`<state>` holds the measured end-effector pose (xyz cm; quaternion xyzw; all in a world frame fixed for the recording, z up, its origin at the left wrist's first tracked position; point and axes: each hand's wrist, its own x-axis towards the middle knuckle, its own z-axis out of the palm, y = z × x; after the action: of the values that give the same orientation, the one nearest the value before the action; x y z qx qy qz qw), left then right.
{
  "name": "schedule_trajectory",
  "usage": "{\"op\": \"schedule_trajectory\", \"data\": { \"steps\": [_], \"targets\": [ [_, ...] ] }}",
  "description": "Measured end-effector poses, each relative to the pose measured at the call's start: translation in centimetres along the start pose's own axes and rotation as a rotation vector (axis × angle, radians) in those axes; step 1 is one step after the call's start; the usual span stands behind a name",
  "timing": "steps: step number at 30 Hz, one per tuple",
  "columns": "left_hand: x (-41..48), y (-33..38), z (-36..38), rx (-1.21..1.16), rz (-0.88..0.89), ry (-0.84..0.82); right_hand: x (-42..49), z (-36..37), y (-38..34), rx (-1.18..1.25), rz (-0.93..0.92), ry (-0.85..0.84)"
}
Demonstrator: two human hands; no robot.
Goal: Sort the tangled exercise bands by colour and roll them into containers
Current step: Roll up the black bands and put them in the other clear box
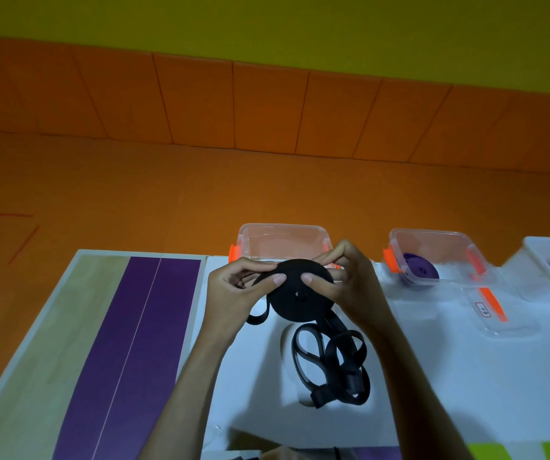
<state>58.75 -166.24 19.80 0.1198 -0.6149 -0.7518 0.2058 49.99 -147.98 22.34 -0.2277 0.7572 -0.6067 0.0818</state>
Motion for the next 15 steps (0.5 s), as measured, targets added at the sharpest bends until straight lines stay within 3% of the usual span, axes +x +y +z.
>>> {"op": "schedule_trajectory", "data": {
  "steps": [3, 7, 15],
  "targets": [
    [-0.05, 0.08, 0.37, 0.016, -0.006, -0.043, -0.14, 0.12, -0.38, -0.065, -0.032, -0.050],
    [-0.34, 0.00, 0.08, 0.077, -0.020, -0.113, -0.41, 0.22, -0.21, 0.037, -0.053, 0.075],
    [-0.75, 0.23, -0.22, 0.063, -0.045, -0.090, -0.28, 0.40, 0.23, 0.077, -0.025, 0.126]
  ]
}}
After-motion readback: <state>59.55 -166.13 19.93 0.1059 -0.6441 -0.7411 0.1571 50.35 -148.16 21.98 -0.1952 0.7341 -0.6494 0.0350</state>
